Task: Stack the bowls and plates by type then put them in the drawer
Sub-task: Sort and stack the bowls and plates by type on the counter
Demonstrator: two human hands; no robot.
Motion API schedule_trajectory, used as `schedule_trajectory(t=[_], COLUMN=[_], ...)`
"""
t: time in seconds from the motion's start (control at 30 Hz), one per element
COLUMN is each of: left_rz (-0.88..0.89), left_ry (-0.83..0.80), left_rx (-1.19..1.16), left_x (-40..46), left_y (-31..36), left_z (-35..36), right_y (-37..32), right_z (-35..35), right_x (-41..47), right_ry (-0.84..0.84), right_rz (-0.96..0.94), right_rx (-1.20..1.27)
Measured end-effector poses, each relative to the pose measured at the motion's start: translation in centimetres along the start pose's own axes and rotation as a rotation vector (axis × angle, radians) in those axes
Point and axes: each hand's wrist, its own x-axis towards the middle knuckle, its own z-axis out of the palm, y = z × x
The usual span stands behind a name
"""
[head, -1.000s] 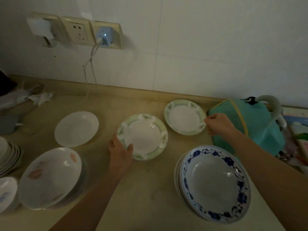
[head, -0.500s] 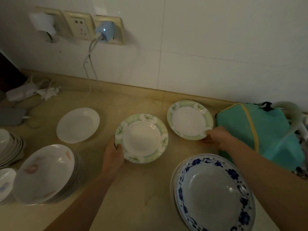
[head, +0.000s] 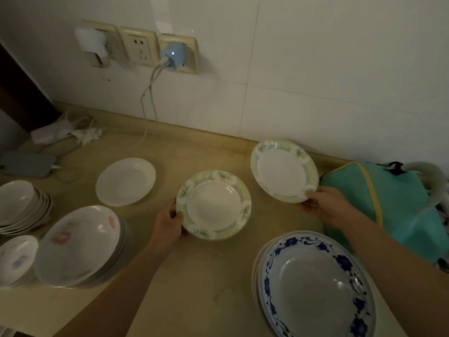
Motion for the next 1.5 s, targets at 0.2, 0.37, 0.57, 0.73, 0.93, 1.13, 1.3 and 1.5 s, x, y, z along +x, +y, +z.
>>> schedule_trajectory(t=[0.2,0.37,0.57,0.73,0.93,1.13,1.3,1.5], left_rz=[-0.012,-0.034,0.043,0.103,0.118,0.08,0.044,-0.015], left_ry=[0.015,-0.007,-0.063,-0.021,-0.047,-0.052,-0.046,-0.02], left_rx=[-0.101,-0.197,-0.182,0.02,0.051,0.042,0.059,0.096], left_x=[-0.2,-0.2,-0.7,-0.2,-0.2,0.1,0.4,0.8], left_y=[0.9,2.0,2.7,2.6,2.0,1.9,1.8,1.6], left_z=[0.1,-0.3,-0.8,-0.7,-1.0,-0.8,-0.5,-0.3], right_y=[-3.5,-4.1,-3.1,-2.3,-1.9,-1.6,-1.1,-1.3], right_z=[3.0,7.8,11.4,12.4,13.2,13.0,12.8,12.6], right_x=[-2.6,-4.2,-4.2,-3.8,-3.4,-2.9,-2.7,-2.4], right_ry=[-0.185,-0.344,-0.387,-0.381,-0.398,-0.378,-0.311,-0.282], right_rz=[-0.207,-0.272,-0.229,-0.209,-0.172,-0.168,-0.213,-0.225], right_rx=[-0.182,-0.408,-0.611,-0.703,-0.724,-0.724,-0.737,-0.824])
